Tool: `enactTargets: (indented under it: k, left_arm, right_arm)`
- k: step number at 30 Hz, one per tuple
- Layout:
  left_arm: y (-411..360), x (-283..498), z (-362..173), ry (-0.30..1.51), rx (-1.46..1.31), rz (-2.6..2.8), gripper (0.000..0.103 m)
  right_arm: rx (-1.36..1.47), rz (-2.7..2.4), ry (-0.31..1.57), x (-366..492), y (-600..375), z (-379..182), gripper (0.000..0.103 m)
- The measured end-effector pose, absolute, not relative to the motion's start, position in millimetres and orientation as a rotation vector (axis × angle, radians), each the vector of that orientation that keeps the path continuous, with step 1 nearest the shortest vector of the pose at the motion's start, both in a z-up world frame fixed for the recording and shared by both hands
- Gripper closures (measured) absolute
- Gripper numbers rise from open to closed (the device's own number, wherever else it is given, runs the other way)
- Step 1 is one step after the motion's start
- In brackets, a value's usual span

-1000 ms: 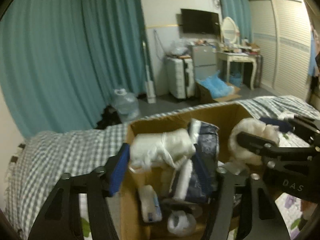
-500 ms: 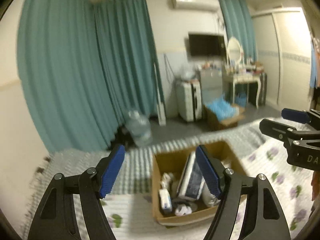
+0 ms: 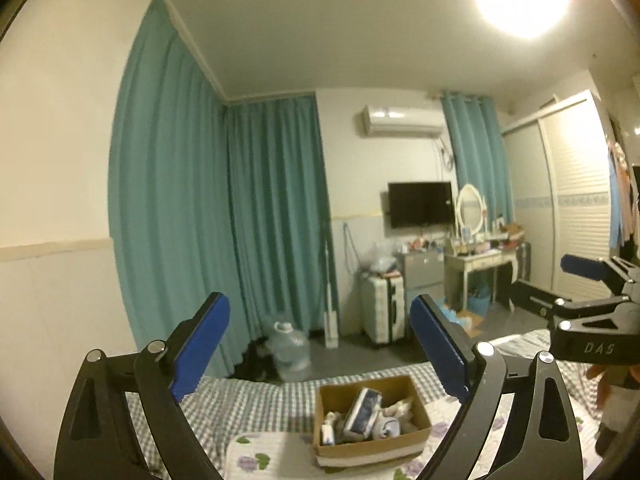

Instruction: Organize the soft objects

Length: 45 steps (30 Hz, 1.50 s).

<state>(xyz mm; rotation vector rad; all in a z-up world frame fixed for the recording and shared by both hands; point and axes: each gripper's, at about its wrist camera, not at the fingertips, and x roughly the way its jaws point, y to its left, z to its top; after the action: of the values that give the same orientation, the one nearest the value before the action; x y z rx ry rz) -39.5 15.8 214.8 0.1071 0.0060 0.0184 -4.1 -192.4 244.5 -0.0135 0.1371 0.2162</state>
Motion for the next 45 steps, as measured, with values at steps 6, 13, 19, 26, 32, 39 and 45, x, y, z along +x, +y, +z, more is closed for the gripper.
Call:
enactTargets:
  k: [6,13,19,26,32,39,45]
  left_arm:
    - [22.9,-38.2,179.2,0.042,0.079,0.034,0.010]
    - [22.4,-14.5,105.9,0.087,0.060,0.113,0.010]
    - [28.6,12.9,44.9,0.153,0.102,0.139,0.010]
    - [35.4,26.3,15.3,0.214,0.112,0.158,0.010]
    - [37.1,28.0,7.1,0.243,0.109,0.140,0.010]
    - [38.0,28.6,3.5,0.281,0.079,0.112,0.010]
    - [34.9,27.0,0.0,0.291,0.083,0.097,0.010]
  right_arm:
    - [-0.033,0.215,0.082,-35.3,-193.7,223.5,0.000]
    - [-0.068,0.237,0.098,-13.1,-182.5,141.8,0.000]
    - [-0.025,0.241,0.206,23.8,-176.0,57.0,0.000]
    - [0.007,0.227,0.304,47.5,-183.0,20.9,0.000]
    - [-0.014,0.223,0.309,49.6,-172.3,14.0,0.000]
    - [-0.016,0.225,0.315,46.9,-167.6,11.7,0.000]
    - [-0.017,0.215,0.312,46.2,-165.5,11.2,0.000]
